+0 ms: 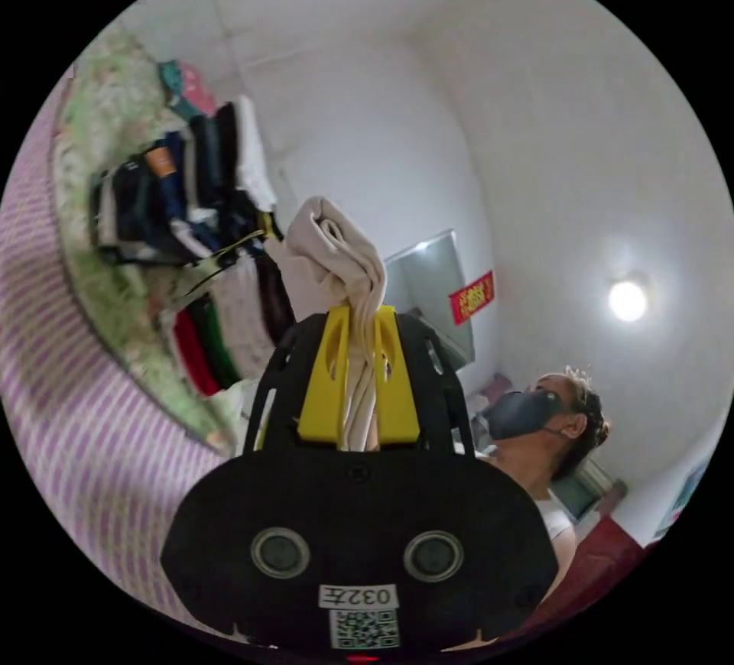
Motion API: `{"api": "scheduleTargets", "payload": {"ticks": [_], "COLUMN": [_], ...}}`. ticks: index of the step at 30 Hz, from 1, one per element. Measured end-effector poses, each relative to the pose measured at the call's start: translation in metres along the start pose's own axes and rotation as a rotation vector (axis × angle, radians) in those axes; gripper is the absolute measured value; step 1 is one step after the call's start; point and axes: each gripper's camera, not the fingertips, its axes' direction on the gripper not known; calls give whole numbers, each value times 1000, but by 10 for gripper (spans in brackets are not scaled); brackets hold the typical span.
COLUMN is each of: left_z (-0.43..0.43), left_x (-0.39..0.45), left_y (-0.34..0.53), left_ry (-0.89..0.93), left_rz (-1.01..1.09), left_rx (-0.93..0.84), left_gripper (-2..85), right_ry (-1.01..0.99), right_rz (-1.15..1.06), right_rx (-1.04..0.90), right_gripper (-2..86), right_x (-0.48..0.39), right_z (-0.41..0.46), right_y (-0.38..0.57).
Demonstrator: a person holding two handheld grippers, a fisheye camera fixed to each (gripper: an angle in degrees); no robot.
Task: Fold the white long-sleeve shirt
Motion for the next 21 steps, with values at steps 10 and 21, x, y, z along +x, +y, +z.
{"api": "scheduleTargets", "payload": {"ticks": [10, 21], "left_z": [261, 305], "left_x": [-56, -79], "left_y": [-116, -105], "left_ry": [0, -20], "left_rz": [-267, -354], "left_rx": [-197, -247], "left_gripper": [6, 1], "right_ry": [178, 77], "right_rz": [376, 461], "right_rx": [142, 193], "right_gripper": [54, 52], "right_x": [158, 222], "right_z": [-220, -240], "right_y": [30, 99]}}
